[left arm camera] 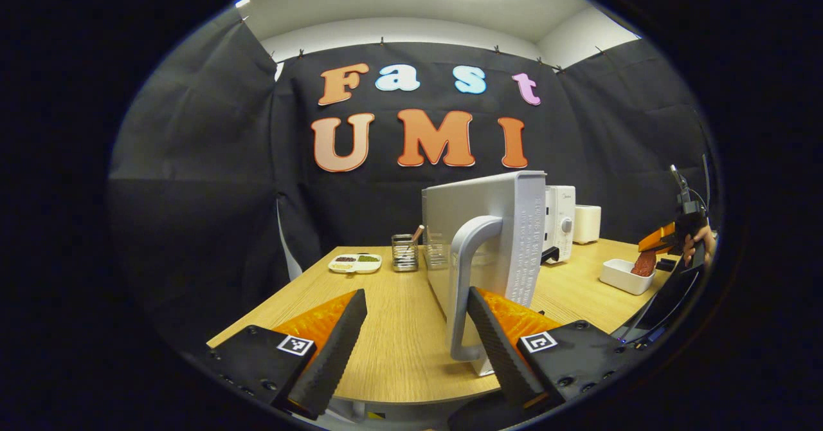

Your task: Open the microwave oven with the left hand, put the food in, and close the microwave oven.

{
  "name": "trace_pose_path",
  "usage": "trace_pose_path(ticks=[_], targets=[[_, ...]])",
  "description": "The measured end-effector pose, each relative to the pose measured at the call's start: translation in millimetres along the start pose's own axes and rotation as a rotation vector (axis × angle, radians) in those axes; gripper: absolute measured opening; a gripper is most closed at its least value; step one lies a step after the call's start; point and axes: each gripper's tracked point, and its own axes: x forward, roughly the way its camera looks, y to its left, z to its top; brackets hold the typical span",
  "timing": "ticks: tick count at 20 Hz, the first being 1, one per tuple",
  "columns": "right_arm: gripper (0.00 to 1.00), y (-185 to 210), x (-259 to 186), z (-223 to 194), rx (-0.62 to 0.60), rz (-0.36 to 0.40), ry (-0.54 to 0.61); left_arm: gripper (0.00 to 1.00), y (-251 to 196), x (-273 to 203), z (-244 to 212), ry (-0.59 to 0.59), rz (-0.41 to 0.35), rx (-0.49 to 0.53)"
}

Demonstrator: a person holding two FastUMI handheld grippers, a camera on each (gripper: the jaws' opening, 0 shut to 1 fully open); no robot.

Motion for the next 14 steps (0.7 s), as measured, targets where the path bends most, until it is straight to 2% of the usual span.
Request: trace_pose_path(ticks=[1,6,7,8,9,13,14], targets=[[0.20,5,-1,1,-0.017,0.003,0.003,1.00,8,0,2,-0.003,0.026,0.007],[0.18,15,-5,2,-0.167,-0.022,-0.009,1.00,45,-4,18,-0.034,0.107,0.001],[0.18,19,-6,3,-0.192,-0.022,-0.008,0.94,52,-4,18,-0.025,0.119,0.001],[0.18,23,-9,5,-0.212,-0.022,-0.015,0.95,58,-7,17,-0.023,0.132,0.007],[0.18,29,-11,9,-0.231,-0.018,-0.027,1.00,61,-10,18,-0.027,0.139,0.013],[0.18,58,-20,25,-0.296,0.013,-0.075,1.00,74,-15,25,-0.043,0.150,0.006],[0.18,66,-20,31,-0.311,0.016,-0.090,0.94,78,-15,24,-0.040,0.157,0.009]])
